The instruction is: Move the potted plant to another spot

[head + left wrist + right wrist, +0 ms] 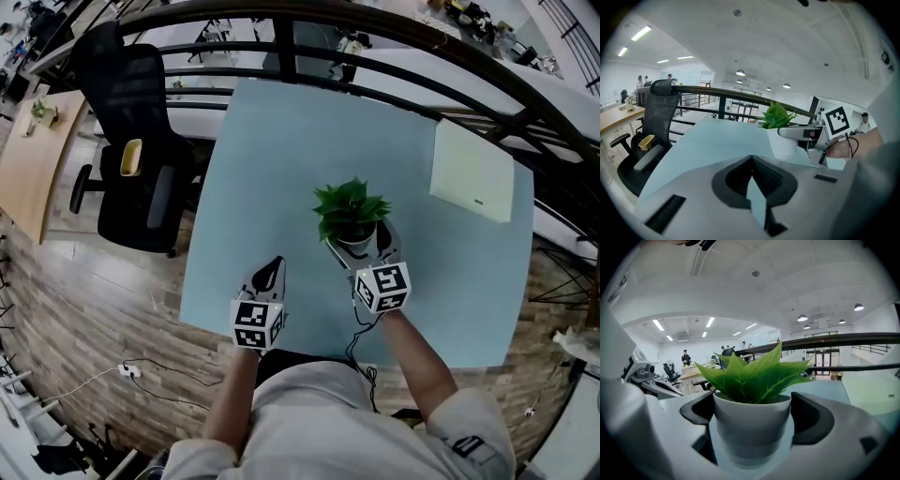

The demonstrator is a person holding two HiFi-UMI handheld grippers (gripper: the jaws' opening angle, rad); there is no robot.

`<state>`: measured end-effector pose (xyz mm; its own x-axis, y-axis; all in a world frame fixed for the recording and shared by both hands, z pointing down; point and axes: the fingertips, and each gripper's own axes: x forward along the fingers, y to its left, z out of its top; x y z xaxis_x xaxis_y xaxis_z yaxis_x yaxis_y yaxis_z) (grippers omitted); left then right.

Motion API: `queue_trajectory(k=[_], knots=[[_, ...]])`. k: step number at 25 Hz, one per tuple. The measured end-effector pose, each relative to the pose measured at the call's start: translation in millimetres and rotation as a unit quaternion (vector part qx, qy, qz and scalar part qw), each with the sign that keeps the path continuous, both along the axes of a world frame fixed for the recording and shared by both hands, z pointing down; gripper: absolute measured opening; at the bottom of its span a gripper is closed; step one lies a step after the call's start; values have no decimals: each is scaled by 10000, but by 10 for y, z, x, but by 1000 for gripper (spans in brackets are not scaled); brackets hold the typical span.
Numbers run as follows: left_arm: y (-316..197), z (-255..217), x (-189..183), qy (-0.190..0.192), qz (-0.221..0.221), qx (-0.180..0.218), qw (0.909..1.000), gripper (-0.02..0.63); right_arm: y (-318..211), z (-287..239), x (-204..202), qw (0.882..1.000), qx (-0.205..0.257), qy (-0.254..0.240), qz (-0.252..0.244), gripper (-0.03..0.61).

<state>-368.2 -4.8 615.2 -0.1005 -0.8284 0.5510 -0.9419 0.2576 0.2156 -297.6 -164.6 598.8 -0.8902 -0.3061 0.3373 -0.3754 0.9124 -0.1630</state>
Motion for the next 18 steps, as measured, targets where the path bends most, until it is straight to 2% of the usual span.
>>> queue_trajectory(k=[9,18], knots=[[-230,281,-22,86,-82,-252,9996,12,-308,312,-261,9999,-76,51,-57,502],[-80,455,-37,204,-178,-462,9986,12,-416,572,-578,9998,-38,135,-113,502]])
